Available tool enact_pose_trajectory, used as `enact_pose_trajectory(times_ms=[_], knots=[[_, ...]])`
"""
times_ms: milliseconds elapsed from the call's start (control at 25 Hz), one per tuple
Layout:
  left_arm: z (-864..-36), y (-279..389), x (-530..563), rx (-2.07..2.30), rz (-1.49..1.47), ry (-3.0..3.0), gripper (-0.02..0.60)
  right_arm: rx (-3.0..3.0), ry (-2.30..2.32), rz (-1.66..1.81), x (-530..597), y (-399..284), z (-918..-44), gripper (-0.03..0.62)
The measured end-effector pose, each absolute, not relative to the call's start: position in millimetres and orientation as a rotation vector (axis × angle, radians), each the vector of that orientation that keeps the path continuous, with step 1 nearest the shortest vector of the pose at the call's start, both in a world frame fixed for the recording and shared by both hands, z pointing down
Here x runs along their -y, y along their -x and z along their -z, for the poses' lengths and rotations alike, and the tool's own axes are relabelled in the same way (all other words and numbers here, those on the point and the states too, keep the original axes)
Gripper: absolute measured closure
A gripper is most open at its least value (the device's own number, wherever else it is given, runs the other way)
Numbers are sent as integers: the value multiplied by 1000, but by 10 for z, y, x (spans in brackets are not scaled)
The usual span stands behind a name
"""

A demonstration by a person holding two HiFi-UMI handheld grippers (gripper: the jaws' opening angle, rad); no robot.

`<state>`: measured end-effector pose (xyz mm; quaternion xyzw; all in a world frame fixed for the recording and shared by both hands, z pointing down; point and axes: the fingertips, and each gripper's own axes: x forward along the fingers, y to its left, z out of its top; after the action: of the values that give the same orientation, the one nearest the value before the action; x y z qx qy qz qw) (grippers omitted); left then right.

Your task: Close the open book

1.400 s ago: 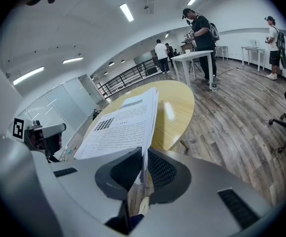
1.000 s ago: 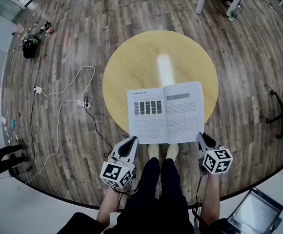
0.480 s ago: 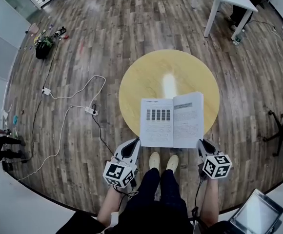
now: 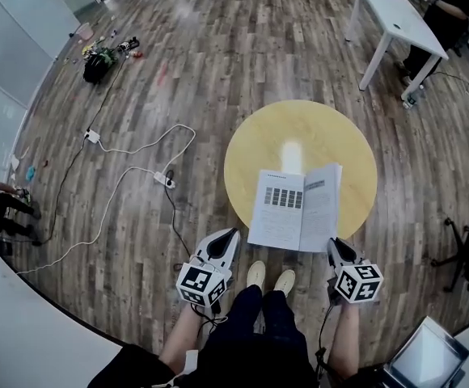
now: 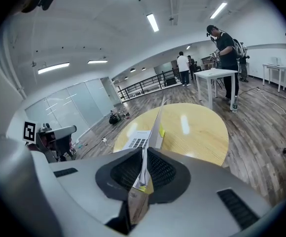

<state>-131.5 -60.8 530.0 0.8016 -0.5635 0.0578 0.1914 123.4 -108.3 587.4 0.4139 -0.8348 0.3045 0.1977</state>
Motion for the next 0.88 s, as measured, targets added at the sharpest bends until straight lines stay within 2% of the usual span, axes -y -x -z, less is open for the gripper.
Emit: enact_pose_trajectory(times_ms=[880], knots=[[-5527, 2110, 265, 1749, -156, -2078, 583, 2420, -809, -800, 1027, 45, -5949, 556]])
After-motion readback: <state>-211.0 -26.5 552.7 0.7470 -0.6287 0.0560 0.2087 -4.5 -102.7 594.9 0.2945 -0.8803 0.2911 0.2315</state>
